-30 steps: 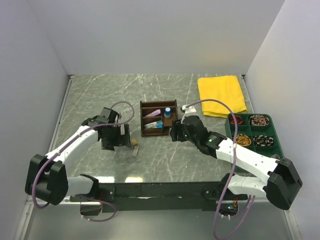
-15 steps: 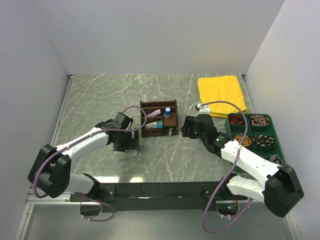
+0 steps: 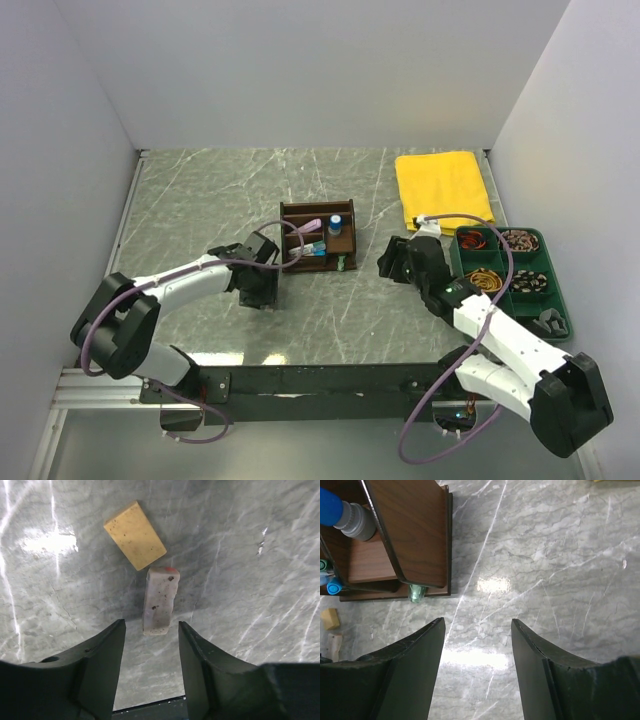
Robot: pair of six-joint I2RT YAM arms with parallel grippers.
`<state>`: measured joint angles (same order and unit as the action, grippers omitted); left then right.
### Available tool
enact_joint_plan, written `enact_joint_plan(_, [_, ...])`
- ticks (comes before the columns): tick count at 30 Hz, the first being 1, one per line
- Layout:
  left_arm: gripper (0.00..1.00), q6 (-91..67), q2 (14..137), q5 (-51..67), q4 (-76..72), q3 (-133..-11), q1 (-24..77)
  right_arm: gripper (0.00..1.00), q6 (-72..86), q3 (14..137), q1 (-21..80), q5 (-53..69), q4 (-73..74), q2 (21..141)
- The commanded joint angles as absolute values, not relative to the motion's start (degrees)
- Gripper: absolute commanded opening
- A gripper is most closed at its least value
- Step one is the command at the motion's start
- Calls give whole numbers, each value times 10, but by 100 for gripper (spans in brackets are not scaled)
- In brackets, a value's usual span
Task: Sort the stationery into containers
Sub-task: Pick up the stationery from the center of the board.
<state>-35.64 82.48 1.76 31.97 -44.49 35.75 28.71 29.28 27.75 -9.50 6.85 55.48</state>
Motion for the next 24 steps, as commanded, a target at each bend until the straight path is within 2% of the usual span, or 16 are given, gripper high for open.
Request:
enact_joint_plan(1, [51, -367, 831, 2, 308, -440, 368, 63, 298, 283, 268, -92, 51, 529])
enact_joint_plan(3, [46, -365, 837, 2, 304, -439, 373, 63, 300, 280, 265, -92, 51, 523])
enact_joint_plan(9, [41, -370, 855, 2, 299, -442, 384, 63, 303, 264, 258, -91, 54, 507])
enact_joint_plan(13, [30, -371, 865, 2, 294, -446, 386, 63, 303, 255, 254, -91, 55, 498])
enact_joint_plan(15, [8, -372, 863, 2, 298, -447, 388, 63, 303, 251, 252, -91, 56, 492])
enact_joint_plan(16, [1, -374, 856, 2, 308, -450, 390, 62, 303, 250, 252, -91, 59, 490])
enact_joint_plan(24, [1, -363, 805, 7, 338, -526, 485, 62, 287, 254, 250, -94, 67, 486])
